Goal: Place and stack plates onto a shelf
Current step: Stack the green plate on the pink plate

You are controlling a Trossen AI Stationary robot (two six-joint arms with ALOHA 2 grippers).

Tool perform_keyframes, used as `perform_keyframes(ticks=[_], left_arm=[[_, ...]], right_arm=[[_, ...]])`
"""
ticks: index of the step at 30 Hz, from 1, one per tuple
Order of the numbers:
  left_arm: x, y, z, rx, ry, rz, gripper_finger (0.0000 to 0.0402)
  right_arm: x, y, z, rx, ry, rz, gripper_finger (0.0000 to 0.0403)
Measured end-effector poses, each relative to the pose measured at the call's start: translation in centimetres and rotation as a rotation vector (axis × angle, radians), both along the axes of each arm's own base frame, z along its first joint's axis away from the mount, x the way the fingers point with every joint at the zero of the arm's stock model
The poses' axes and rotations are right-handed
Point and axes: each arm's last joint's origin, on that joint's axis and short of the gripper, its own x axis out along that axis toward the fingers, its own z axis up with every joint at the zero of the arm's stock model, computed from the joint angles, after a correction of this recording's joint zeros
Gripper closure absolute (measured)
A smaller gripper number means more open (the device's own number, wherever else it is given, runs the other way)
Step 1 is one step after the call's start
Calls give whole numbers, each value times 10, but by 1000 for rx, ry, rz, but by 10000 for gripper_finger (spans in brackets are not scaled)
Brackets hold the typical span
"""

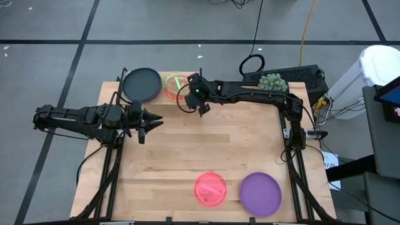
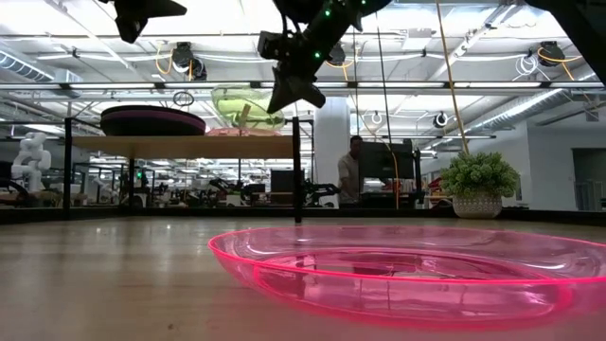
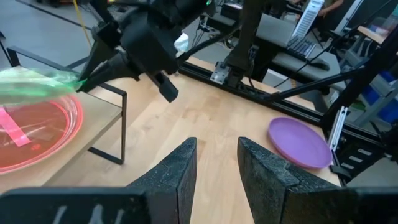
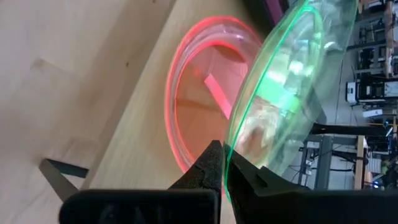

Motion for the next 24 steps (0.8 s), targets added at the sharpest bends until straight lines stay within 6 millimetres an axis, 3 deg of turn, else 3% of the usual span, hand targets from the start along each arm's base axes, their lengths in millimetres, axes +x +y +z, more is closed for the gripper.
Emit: perform_keyframes(ticks=[11,24], left_arm=[[0,0,0,14,2,1,280],[0,0,0,19,4,3,280]], right_arm=[[4,4,-18,-82,-3,48,399],[1,3,-30,-104,31,5,355]])
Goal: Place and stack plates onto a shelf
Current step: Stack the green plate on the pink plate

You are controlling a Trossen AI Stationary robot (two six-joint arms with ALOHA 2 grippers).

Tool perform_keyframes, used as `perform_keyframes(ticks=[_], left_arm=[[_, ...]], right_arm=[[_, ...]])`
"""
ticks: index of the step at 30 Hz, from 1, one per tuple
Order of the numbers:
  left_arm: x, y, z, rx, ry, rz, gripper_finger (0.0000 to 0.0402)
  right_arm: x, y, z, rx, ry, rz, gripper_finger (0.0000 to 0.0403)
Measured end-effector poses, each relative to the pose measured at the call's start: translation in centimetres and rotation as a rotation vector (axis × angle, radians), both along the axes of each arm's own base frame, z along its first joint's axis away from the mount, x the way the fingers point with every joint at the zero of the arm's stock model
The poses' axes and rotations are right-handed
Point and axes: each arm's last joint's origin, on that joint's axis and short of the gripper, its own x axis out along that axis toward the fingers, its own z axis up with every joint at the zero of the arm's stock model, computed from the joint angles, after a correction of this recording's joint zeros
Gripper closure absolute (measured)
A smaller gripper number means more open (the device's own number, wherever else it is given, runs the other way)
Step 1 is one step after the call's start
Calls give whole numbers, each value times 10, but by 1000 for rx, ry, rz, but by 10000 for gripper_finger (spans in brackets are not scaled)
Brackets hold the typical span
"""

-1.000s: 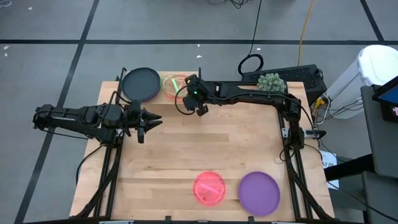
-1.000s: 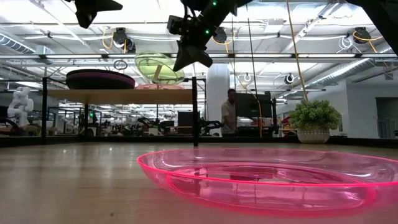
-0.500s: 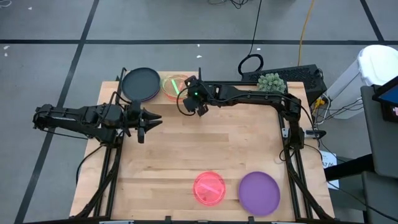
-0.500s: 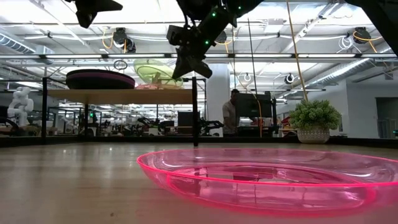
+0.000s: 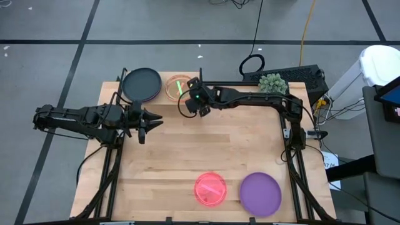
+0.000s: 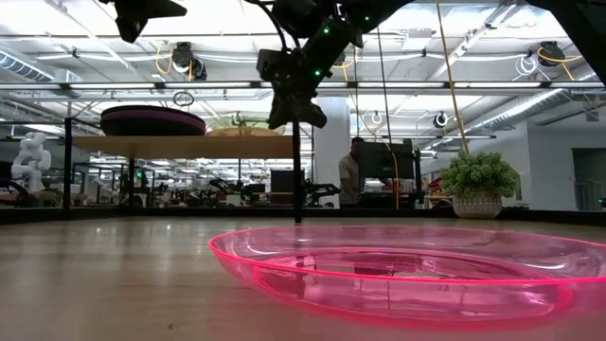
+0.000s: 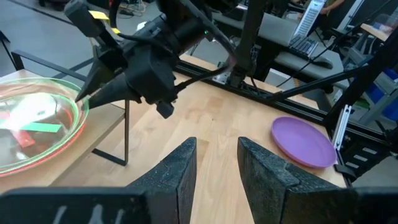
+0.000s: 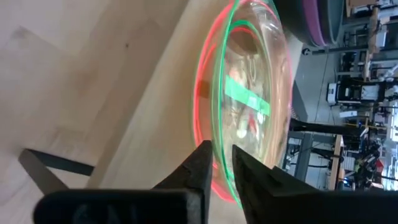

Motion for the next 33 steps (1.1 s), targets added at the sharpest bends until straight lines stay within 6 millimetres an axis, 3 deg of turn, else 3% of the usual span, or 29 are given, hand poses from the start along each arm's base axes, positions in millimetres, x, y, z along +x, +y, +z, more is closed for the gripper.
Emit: perform_keyframes(ticks=[10,21,28,33], left_arm=[[0,0,0,-1,0,1,280],[0,0,0,-26,-4,7,280],[0,0,0,-55,-8,6,280],[0,0,0,-87,-14,14,280]], right_arm=[[1,1,2,68,-55,-2,311],[-1,-3,4,79,-114,-130,253],[-1,-2,6,104,-142,-164,243],[-7,2,18,173,-201,-185,243]])
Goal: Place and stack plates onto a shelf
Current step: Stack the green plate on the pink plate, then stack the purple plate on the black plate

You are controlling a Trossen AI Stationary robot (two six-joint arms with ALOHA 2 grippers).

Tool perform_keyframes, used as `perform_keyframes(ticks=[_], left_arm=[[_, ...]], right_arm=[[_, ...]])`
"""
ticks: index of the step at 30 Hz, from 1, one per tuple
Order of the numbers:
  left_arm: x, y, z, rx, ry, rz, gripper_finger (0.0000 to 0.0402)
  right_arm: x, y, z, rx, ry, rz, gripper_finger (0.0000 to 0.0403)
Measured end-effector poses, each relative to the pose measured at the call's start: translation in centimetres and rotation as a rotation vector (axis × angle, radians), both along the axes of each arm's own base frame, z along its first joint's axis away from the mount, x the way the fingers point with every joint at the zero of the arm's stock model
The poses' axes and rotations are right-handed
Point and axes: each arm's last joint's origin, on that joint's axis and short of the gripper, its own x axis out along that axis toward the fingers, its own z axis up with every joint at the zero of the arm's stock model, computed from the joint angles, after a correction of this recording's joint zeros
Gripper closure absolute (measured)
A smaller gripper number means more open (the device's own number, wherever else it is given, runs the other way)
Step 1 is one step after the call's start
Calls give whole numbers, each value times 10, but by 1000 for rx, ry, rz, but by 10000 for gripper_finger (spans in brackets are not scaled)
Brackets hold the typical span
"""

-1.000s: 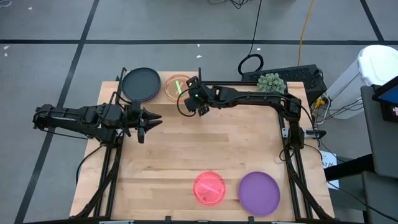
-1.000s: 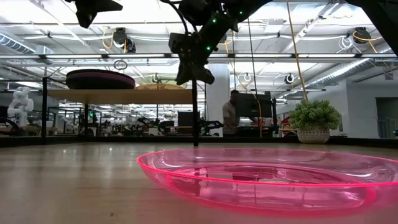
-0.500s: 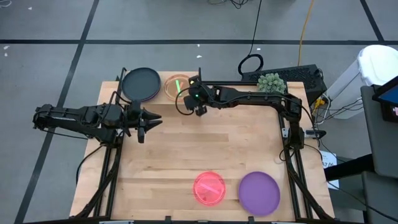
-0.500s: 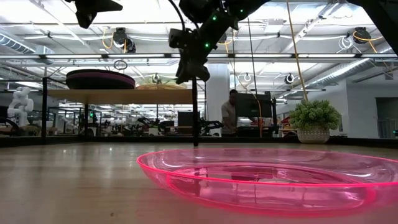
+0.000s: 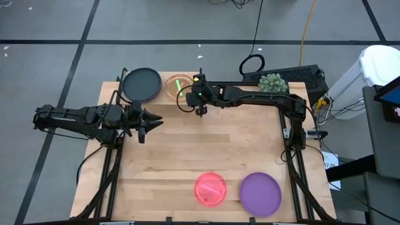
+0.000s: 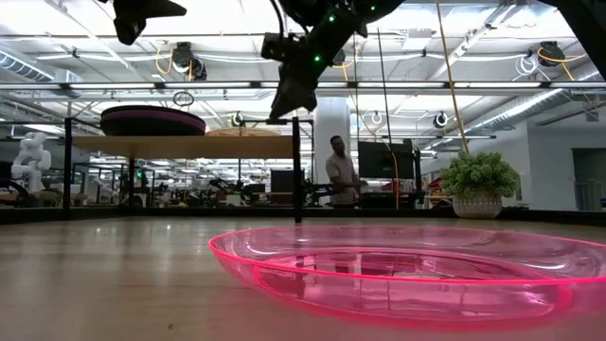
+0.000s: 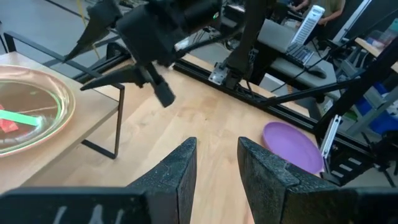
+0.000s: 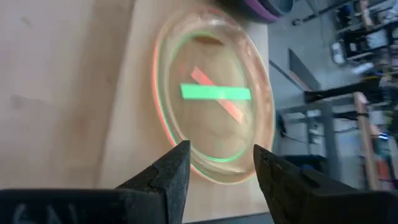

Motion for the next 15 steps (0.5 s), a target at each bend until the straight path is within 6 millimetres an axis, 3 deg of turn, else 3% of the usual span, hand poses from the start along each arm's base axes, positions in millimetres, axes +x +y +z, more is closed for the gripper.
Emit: perform_keyframes(ticks=[9,15], left_arm=[[0,-2,0,-20,-3,-17,280],[0,-2,-1,-92,-7,3,280]], right_arm=[[-12,6,27,97,-128,-46,243],[-35,29,55,338,-278,-213,243]])
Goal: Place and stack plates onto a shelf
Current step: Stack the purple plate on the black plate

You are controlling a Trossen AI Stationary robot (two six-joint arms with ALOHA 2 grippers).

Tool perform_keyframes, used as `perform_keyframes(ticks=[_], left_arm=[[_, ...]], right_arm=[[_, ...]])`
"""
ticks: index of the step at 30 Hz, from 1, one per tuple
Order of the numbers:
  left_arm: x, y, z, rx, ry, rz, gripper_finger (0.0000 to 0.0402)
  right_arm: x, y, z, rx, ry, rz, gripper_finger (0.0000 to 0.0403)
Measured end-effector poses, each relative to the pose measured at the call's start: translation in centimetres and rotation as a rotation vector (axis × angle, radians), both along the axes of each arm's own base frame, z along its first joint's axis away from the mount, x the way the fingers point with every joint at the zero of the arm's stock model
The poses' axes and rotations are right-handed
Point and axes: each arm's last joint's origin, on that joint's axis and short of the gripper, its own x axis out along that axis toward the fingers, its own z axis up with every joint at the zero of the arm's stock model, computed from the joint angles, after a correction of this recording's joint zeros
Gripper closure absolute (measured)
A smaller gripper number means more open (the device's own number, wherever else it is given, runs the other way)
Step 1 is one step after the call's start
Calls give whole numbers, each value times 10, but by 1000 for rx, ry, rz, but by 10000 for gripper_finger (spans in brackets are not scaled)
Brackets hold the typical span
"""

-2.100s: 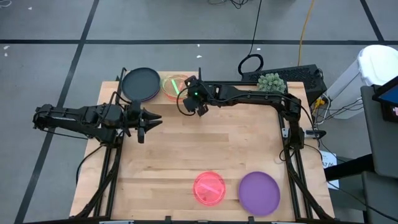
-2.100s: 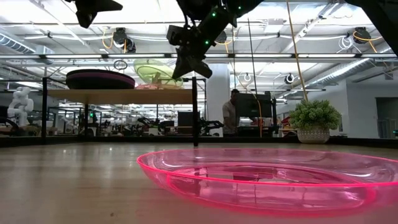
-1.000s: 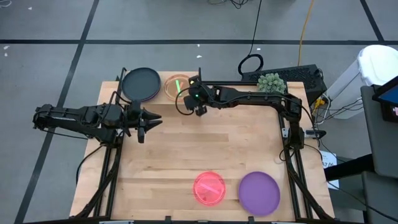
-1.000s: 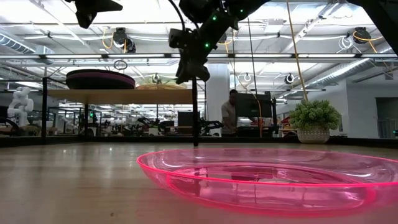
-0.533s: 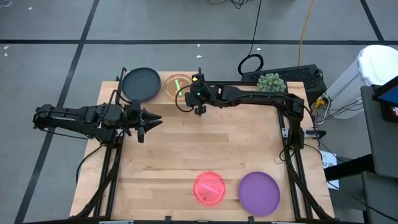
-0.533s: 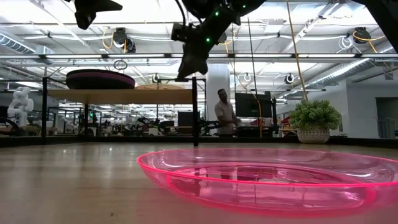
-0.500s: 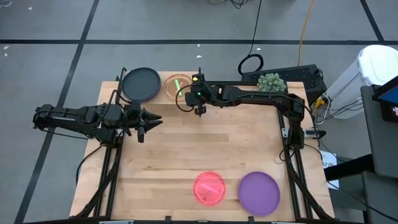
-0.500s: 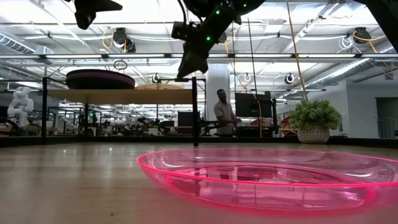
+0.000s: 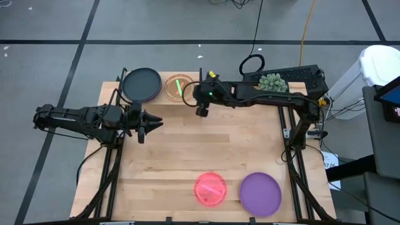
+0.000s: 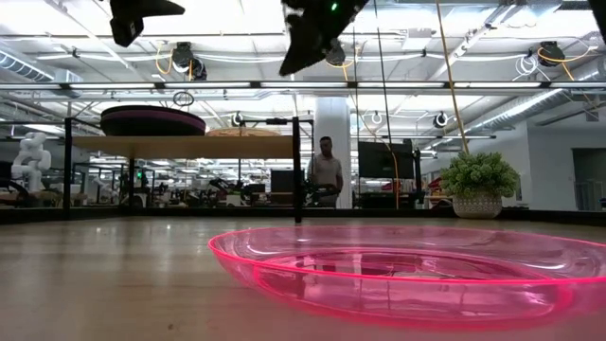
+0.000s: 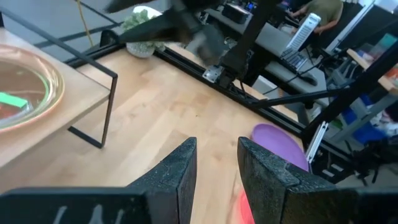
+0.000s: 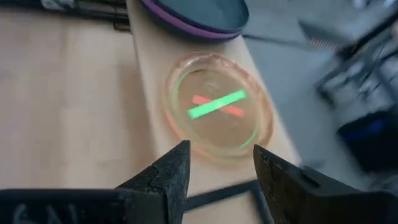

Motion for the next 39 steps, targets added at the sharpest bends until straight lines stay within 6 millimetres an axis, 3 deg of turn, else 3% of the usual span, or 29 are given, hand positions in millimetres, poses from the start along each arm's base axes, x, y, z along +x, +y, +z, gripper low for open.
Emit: perform_keyframes(ticks=[4,9,18,31,39], left_arm=[[0,0,-1,-52,5,15,280],[-1,-1,-3,-82,23,0,280],[-3,-3,-8,-100,87,-81,280],[7,-20,-17,-182,172,-218,280],[30,-39,-35,-208,278,-260,280]], right_arm=[[-21,20,13,176,-33,-100,243],[-42,47,25,398,-17,-77,243],[-66,89,26,680,113,-86,243],[-102,143,12,642,525,68,243],[-122,173,-25,650,629,102,243]])
